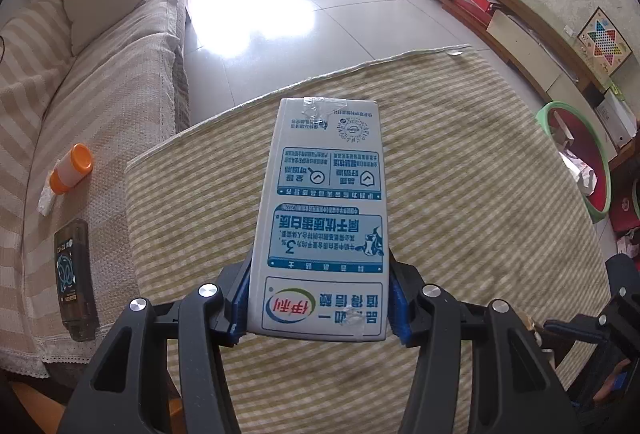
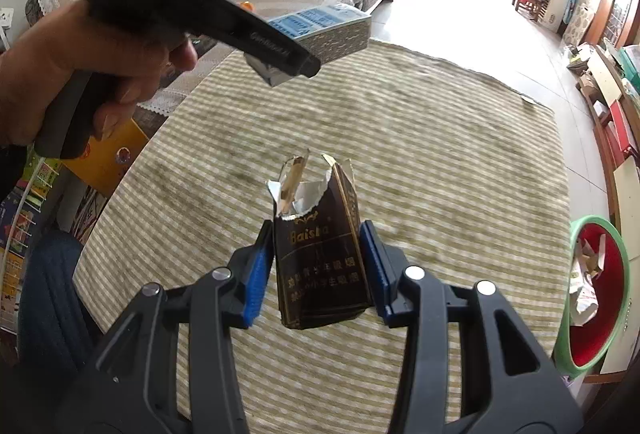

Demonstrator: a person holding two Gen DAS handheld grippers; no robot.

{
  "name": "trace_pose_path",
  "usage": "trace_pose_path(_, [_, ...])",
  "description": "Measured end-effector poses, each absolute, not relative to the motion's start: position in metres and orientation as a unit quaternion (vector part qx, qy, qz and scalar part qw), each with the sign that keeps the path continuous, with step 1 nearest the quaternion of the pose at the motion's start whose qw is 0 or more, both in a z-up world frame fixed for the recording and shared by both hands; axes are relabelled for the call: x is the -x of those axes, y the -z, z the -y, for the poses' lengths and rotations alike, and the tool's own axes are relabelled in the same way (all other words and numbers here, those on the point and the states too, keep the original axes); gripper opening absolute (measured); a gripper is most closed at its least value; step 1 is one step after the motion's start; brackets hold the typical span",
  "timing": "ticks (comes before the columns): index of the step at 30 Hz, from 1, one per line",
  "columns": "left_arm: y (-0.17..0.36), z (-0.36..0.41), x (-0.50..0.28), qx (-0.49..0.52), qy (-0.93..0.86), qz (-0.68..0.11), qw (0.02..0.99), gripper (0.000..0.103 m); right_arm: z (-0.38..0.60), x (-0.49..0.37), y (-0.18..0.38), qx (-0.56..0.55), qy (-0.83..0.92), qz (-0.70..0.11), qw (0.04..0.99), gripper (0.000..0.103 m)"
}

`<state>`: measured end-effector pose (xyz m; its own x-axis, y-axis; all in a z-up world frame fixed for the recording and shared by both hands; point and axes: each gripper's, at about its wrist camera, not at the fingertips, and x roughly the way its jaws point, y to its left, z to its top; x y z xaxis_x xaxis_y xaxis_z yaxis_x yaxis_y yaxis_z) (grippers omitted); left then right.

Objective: Collect trash
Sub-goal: 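Carry the carton and wrapper over the red bin and open both tools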

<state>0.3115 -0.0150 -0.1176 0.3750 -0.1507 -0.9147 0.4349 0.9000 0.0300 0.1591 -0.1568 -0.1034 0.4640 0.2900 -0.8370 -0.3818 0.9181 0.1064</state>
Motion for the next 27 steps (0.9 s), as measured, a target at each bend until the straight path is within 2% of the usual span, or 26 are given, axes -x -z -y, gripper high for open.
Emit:
trace_pose_path(17, [0.051,0.134,-0.256,-0.105,0.259,-0.475,0.835,0.051,0.312,-0.148,0.053,-0.041,-0.078,-0.42,0.903,0.042])
trace_pose_path(27, [0.041,0.236,-0.243,-0.095,0.337,-0.468,0.811,0.05,0.424,-0.14,0.045,-0.087,0.004,-0.4,0.912,0.042])
